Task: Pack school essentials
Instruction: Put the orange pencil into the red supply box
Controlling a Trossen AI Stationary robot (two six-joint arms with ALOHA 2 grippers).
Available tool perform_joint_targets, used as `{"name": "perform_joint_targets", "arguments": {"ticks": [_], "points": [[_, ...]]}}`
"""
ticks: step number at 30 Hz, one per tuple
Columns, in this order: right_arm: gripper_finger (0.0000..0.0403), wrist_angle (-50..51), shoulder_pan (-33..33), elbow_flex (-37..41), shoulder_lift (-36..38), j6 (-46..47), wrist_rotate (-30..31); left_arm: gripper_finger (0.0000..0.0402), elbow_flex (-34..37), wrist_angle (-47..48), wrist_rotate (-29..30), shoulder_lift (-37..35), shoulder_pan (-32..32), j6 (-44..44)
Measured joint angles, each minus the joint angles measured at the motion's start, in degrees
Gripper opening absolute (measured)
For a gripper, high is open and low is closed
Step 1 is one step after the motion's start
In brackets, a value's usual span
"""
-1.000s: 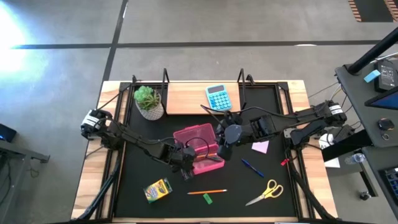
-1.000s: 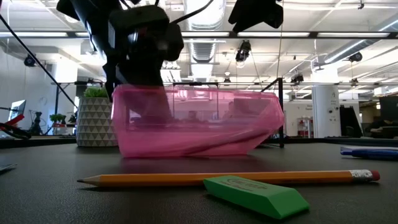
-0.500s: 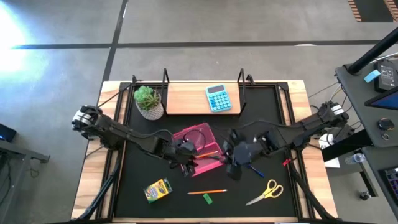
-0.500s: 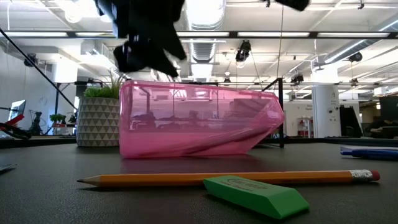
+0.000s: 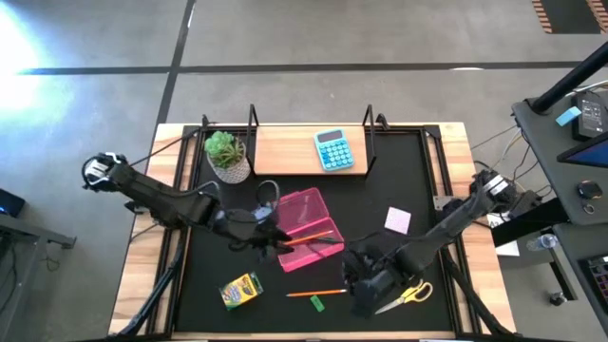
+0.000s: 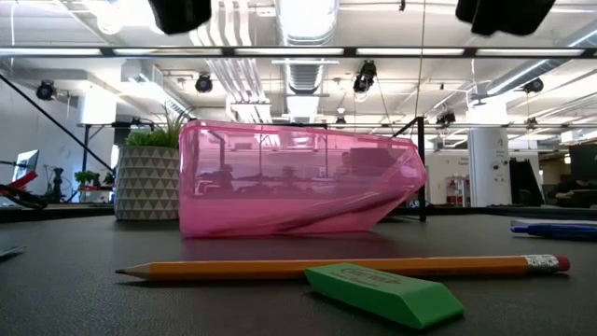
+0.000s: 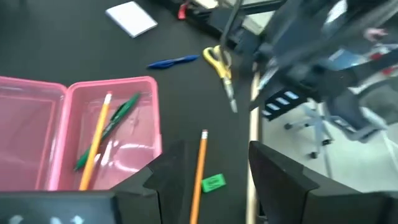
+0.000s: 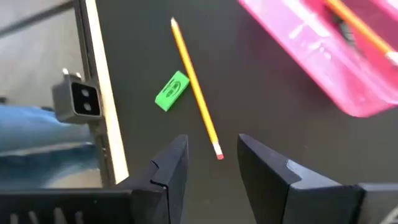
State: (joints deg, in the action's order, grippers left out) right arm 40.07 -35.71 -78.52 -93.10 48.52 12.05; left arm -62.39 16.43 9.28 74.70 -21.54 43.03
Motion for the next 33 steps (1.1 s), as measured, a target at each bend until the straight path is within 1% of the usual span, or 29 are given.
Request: {"name": "perform_joint_targets", "arguments": {"ticks": [5,13,23,33], "points": [[0.0130,-4.52,-0.82,0.00,-5.52,-3.59,0.09,0.0156,0.03,-1.62,-0.09,-3.13,-2.98,0.00],[0.0124,-9.43,-0.80,0.00,-12.40,-4.59,0.16,0.0156,0.11,-6.36,-0.21,-6.29,-7.56,0.01],[0.0099,-10.57,-0.67,-0.01,-15.45,-5.04,2.63,0.0156,0.13,-11.12,-0.17,-7.06,-12.52,-0.22],[0.0079,-10.92,-0.38,-0.03,-19.83,-4.06,2.55,0.0156,0.13,-11.50,0.02,-6.96,-13.47,-0.39]]}}
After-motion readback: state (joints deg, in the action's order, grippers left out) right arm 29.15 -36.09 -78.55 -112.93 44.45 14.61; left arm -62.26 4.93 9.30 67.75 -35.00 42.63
